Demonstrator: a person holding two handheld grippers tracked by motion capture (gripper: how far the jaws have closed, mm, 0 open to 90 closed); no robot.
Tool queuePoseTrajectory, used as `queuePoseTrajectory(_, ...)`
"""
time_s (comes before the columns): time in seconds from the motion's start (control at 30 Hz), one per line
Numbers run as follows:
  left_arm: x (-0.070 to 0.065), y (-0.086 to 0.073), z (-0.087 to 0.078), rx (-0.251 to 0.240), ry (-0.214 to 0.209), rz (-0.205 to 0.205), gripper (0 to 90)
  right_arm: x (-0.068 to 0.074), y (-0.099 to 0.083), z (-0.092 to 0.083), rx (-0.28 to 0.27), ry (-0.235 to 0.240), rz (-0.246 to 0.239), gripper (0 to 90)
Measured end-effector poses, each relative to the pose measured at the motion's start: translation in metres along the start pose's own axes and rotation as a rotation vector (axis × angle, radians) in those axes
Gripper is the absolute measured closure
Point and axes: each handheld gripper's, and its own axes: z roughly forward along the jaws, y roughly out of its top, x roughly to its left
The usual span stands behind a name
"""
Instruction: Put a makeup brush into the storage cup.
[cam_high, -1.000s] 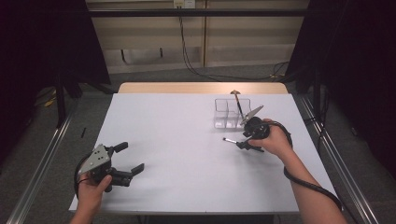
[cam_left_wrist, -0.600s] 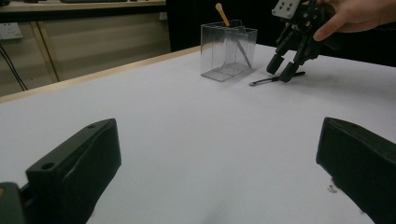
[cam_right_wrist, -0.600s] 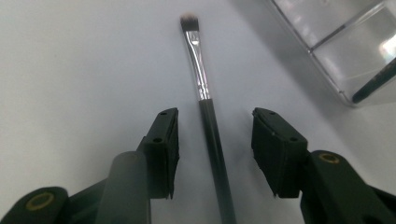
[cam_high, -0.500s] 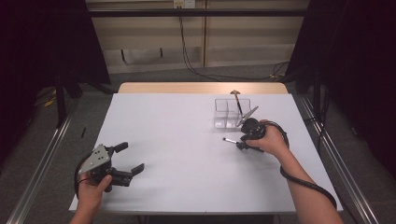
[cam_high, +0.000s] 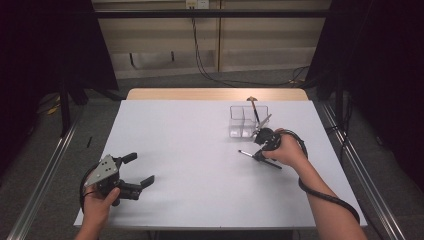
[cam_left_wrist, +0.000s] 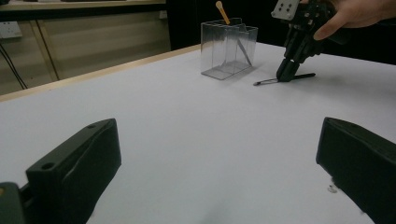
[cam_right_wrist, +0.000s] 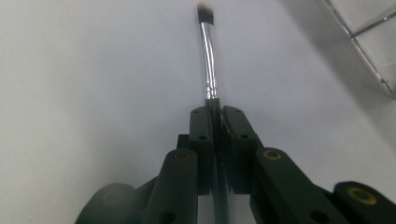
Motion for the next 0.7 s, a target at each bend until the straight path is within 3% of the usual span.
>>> queuePoseTrajectory(0.3, -0.0005, 0.0002, 0.0007, 0.002, -0.004, 0.001, 0.0, 0.0016, 0.0053, 0.0011, 0.039, -0.014, -0.006, 83.4)
queuePoseTrajectory(0.7, 0.0002, 0.0001, 0.0001, 0.000, 0.002, -0.004, 0.0, 0.0031, -0.0046, -0.0004, -0.034, -0.026, 0.058, 84.8)
